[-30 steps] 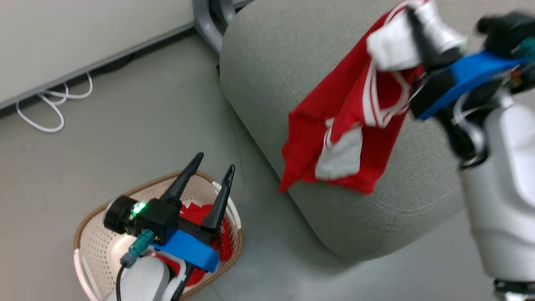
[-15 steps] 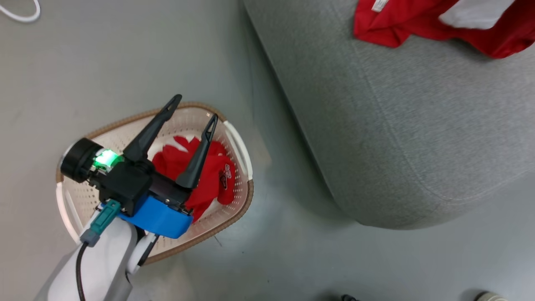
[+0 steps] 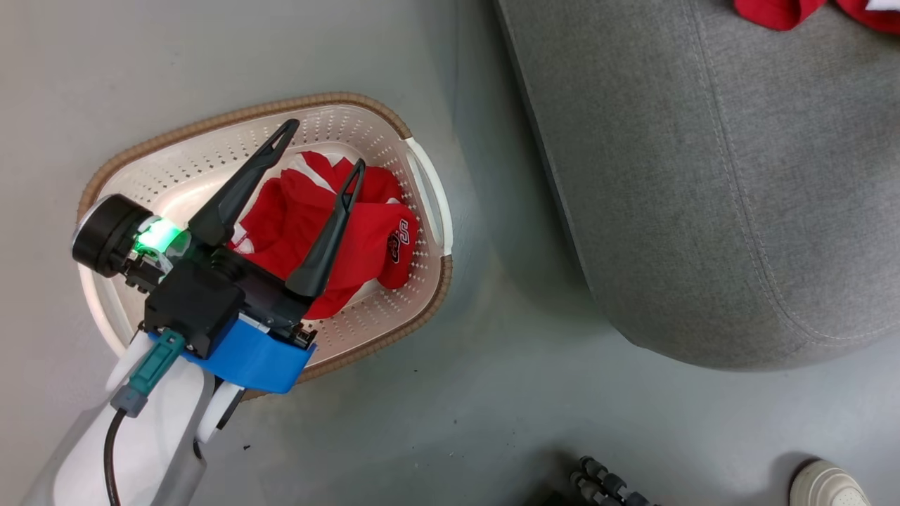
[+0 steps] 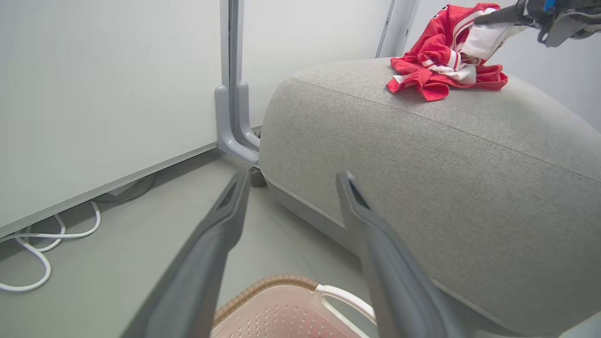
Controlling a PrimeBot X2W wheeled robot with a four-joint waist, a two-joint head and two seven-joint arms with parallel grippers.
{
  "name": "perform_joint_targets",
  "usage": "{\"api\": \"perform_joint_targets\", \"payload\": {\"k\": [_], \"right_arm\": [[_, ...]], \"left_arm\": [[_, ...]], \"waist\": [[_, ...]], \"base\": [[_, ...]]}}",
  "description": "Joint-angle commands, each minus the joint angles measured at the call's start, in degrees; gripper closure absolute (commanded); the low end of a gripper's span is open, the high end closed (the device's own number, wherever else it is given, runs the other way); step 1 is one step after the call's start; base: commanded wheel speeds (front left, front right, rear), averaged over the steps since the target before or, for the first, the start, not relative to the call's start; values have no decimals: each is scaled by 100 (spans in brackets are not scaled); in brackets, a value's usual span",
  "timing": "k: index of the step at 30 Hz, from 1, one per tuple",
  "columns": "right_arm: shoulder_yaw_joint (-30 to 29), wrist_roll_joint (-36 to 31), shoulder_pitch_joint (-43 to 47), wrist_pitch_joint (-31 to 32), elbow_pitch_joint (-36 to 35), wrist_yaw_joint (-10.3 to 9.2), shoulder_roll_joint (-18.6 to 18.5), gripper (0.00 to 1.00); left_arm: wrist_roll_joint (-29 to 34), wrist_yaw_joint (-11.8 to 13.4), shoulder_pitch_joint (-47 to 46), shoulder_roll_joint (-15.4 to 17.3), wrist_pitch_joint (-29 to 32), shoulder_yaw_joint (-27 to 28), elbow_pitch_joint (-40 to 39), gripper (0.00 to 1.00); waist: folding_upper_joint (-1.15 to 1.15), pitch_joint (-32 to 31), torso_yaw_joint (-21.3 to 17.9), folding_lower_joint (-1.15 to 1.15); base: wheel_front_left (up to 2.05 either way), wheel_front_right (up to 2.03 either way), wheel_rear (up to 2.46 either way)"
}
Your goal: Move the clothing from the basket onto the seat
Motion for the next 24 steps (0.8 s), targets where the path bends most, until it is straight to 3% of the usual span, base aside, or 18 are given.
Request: {"api": "perform_joint_targets", "payload": {"k": [1, 6, 7, 8, 9, 16, 24], "right_arm": [[-25, -49, 49, -134, 165, 3, 0, 100], [-18, -124, 28, -402, 588, 3, -30, 100], [-18, -139, 20, -431, 649, 3, -54, 89], [-16, -149, 13, -467, 694, 2, -76, 52], [-5, -151, 8, -483, 742, 3, -90, 0], [132, -223, 114, -596, 936, 3, -227, 0], [467, -426, 595, -567, 1020, 2, -358, 0]], "left_arm": [[28, 15, -128, 17, 24, -18, -43, 0], [-16, 14, -104, 1, 14, -63, 8, 0], [-25, 16, -95, 0, 9, -67, 19, 0], [-38, 17, -87, -7, 3, -70, 37, 0], [-52, 17, -78, -14, -3, -75, 61, 0], [-149, 42, -8, -223, -73, -99, 258, 0], [-322, 17, 237, -647, -104, -34, 651, 0]], "waist": [[0, 8, 14, -1], [0, -93, 35, -1], [0, -120, 38, -1], [0, -148, 44, -1], [0, -180, 50, -1], [0, -521, 141, -1], [0, -1437, 342, -1]], "base": [[0, 0, 0], [0, 0, 0], [0, 0, 0], [0, 0, 0], [0, 0, 0], [0, 0, 0], [0, 0, 0]]}}
